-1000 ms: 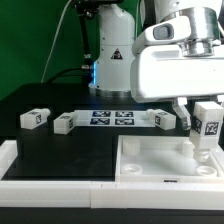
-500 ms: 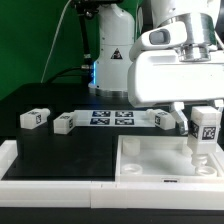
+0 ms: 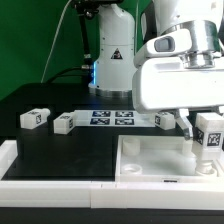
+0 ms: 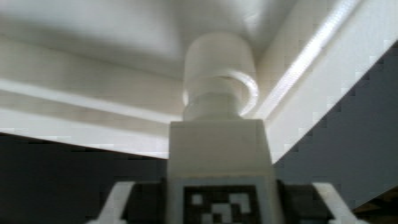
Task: Assemble one leg
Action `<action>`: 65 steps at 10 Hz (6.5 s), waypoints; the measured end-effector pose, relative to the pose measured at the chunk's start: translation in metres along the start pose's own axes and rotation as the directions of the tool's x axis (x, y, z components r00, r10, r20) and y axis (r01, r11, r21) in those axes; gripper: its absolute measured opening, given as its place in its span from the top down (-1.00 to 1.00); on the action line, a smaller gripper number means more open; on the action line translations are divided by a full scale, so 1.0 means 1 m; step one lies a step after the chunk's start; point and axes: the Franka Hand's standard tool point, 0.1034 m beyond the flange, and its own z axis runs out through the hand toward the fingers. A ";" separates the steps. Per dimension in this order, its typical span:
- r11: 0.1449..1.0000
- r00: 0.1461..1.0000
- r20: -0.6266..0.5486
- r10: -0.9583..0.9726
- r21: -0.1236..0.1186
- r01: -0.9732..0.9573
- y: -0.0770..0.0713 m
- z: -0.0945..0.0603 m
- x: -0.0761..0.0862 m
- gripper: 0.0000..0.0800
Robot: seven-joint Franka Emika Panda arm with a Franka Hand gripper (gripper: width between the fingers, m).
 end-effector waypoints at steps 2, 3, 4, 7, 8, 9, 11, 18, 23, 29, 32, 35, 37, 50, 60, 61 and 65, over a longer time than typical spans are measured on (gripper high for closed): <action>1.000 1.000 0.006 0.000 0.001 0.000 -0.001 0.005 -0.005 0.28; 1.000 1.000 0.010 0.001 0.002 -0.001 -0.001 0.006 -0.007 0.28; 1.000 1.000 0.013 0.001 0.002 -0.001 -0.001 0.007 -0.009 0.28; 1.000 1.000 0.018 0.012 -0.003 -0.012 0.005 0.010 -0.014 0.28; 1.000 1.000 0.018 0.019 -0.002 -0.019 0.008 0.010 -0.014 0.28; 0.999 0.999 0.019 0.032 0.002 -0.032 0.011 0.010 -0.015 0.28; 0.999 0.999 0.018 0.032 0.003 -0.032 0.010 0.009 -0.014 0.28; 1.000 0.999 0.026 0.031 0.005 -0.031 0.011 0.003 -0.008 -0.62; 0.999 0.996 0.081 0.028 0.019 -0.029 0.014 -0.016 0.006 -0.62; 0.991 0.829 0.556 0.057 0.072 -0.116 0.007 -0.013 0.006 -0.62; 0.990 0.778 0.628 0.022 0.094 -0.104 0.013 -0.005 0.015 -0.62; 0.990 0.783 0.621 0.016 0.098 -0.098 0.015 -0.003 0.014 0.03; 0.990 0.783 0.621 0.016 0.098 -0.098 0.015 -0.003 0.014 0.27; 0.334 0.198 0.318 0.927 -0.465 -0.820 -0.003 0.001 0.019 -0.28; 0.980 0.824 0.550 0.136 0.049 -0.195 -0.002 0.005 0.019 -0.62; 0.986 0.835 0.546 0.070 0.086 -0.139 -0.001 0.005 0.018 -0.62; 0.986 0.833 0.547 0.076 0.083 -0.144 0.000 0.005 0.018 -0.07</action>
Offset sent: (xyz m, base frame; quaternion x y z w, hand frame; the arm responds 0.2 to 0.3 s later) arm -0.0034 0.0047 -0.0093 0.0071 -0.0046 0.0163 0.9998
